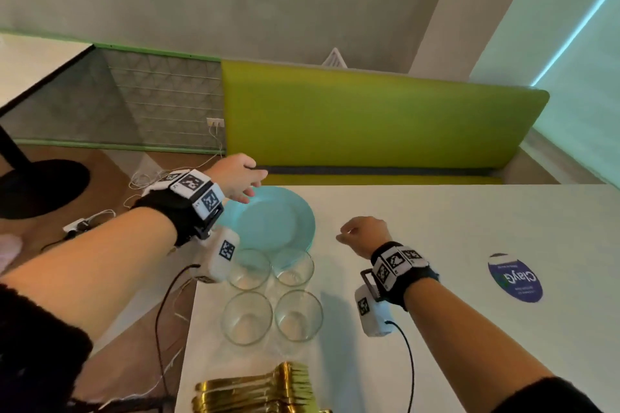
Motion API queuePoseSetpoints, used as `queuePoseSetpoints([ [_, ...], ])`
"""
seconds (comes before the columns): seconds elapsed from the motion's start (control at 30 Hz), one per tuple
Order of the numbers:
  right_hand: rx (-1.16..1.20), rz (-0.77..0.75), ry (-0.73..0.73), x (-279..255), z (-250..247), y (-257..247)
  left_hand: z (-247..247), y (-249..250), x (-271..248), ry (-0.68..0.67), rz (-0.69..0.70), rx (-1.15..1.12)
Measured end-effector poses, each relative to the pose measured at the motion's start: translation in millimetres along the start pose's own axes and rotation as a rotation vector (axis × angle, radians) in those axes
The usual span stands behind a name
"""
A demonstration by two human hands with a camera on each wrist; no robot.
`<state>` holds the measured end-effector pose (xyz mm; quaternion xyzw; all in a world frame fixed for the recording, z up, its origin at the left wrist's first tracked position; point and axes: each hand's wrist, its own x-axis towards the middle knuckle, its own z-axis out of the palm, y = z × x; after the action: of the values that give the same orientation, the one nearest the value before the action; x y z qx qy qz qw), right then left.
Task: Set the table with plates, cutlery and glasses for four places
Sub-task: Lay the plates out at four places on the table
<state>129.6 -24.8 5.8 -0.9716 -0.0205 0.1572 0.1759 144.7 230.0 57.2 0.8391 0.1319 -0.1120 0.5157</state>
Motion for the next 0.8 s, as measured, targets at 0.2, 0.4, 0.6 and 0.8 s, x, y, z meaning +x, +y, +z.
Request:
queuePoseSetpoints([
  [0.2, 0.108, 0.078, -0.142, 69, 22, -16, -17, -59, 64, 0.002, -0.334, 0.129],
  [0.4, 0.207, 0.179, -0.263, 103, 61, -10, -14, -115, 88, -0.087, -0.354, 0.544],
  [0.6, 0.330, 0.180, -0.324, 114, 79, -14, 0, -141, 94, -0.193, -0.422, 0.279],
  [0.8, 0.308, 0.163, -0.261, 116, 88, -11, 2, -141, 90, -0.144, -0.410, 0.227],
])
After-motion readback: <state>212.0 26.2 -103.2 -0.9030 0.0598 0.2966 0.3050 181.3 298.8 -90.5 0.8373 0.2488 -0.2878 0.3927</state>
